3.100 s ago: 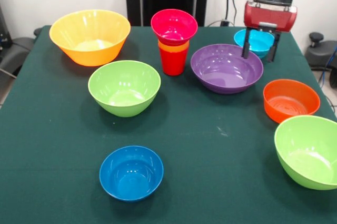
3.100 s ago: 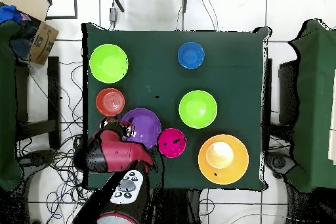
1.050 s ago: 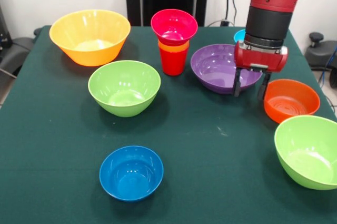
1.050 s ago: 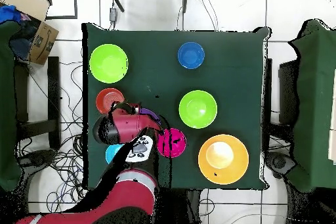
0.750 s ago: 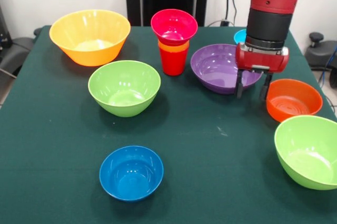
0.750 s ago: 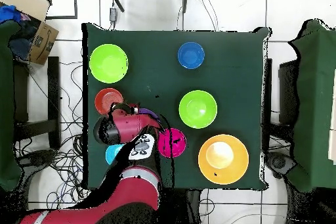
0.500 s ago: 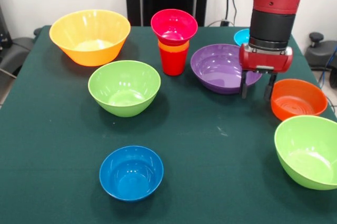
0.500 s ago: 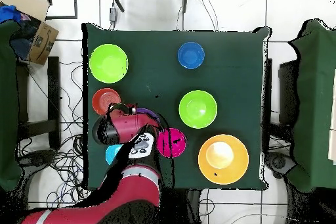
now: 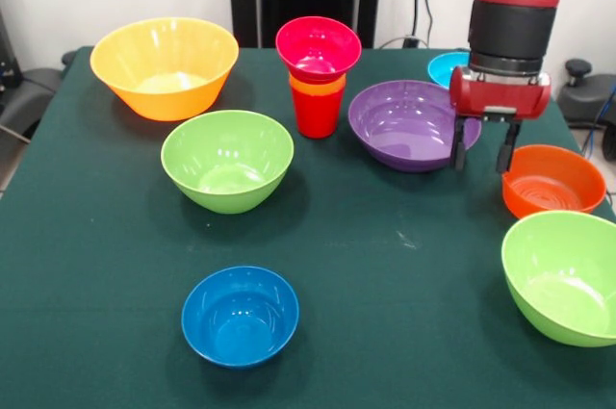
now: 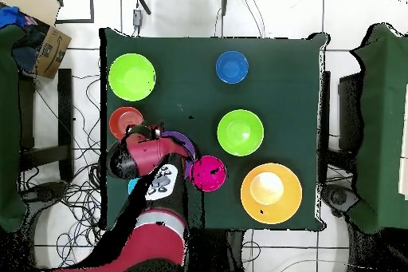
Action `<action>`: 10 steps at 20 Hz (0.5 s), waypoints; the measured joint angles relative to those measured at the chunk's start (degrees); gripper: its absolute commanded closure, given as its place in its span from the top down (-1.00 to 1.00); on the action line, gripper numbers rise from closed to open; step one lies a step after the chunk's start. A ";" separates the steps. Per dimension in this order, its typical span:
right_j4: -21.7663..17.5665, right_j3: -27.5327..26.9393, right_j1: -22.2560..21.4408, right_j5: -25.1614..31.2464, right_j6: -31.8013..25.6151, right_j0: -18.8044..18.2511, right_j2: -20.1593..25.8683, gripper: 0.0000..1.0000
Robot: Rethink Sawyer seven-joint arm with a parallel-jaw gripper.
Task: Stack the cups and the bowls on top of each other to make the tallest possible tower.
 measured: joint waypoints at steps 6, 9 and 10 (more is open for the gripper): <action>0.00 -0.23 -0.96 0.00 0.00 3.30 -3.48 1.00; -0.02 -0.24 -1.60 0.01 0.00 4.21 -4.20 1.00; -0.01 -0.25 -1.87 0.01 0.00 4.20 -4.13 1.00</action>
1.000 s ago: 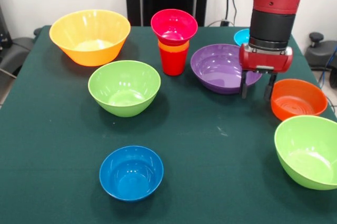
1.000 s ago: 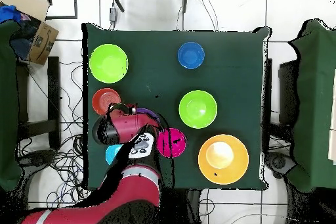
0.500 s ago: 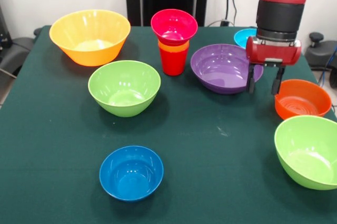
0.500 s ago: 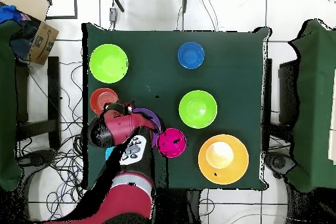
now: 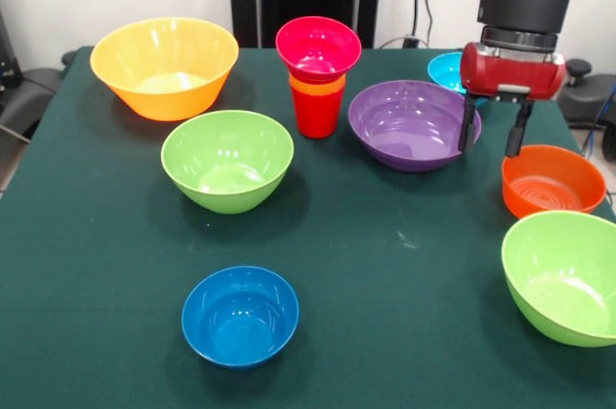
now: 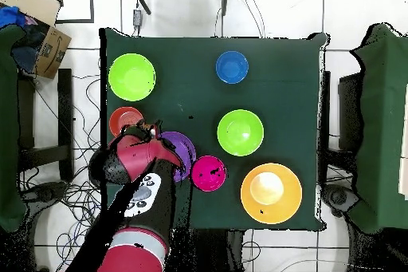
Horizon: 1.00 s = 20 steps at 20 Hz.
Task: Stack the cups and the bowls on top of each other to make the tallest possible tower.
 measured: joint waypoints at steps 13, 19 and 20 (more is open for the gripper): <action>-0.50 0.00 0.13 0.00 0.00 -1.70 1.14 1.00; -1.55 0.04 0.93 -0.01 0.00 -2.86 1.86 1.00; -1.64 0.06 1.19 0.00 0.00 -3.12 2.09 1.00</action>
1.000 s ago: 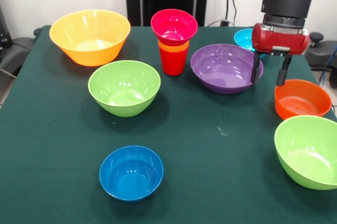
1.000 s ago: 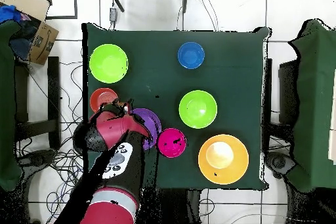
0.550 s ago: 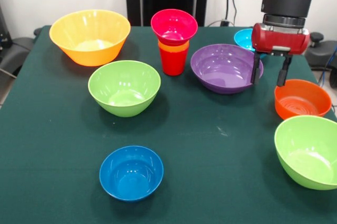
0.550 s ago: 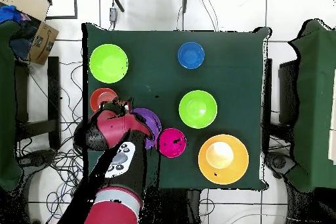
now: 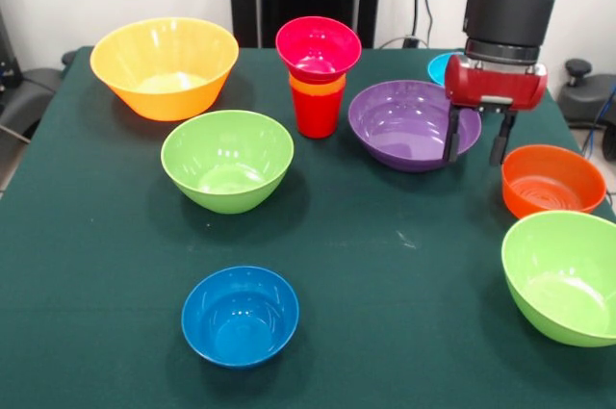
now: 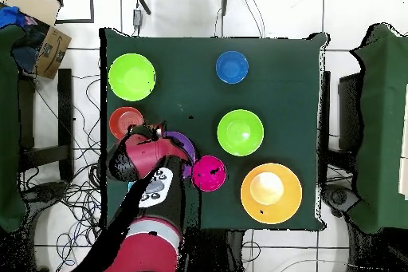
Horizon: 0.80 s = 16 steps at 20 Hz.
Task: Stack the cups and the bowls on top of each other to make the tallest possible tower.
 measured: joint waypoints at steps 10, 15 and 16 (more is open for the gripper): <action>-0.05 0.10 0.52 -0.01 0.00 -0.43 1.70 1.00; -0.05 0.10 0.34 -0.01 0.00 0.12 1.62 1.00; -0.05 0.10 0.24 0.00 0.00 0.41 1.39 1.00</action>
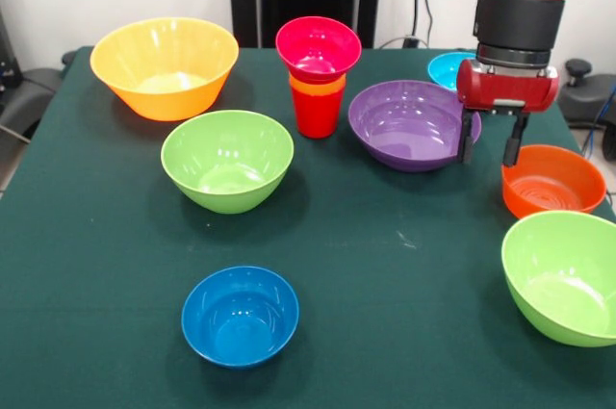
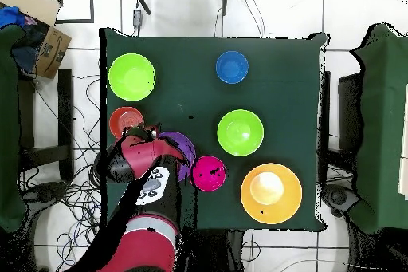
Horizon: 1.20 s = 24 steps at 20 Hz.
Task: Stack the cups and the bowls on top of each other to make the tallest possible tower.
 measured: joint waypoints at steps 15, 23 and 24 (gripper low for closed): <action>0.00 0.05 -0.29 -0.01 0.00 0.31 -0.16 1.00; 0.00 0.06 0.02 0.00 0.00 0.47 -0.07 1.00; 0.00 0.05 0.06 -0.01 0.00 0.54 -0.07 1.00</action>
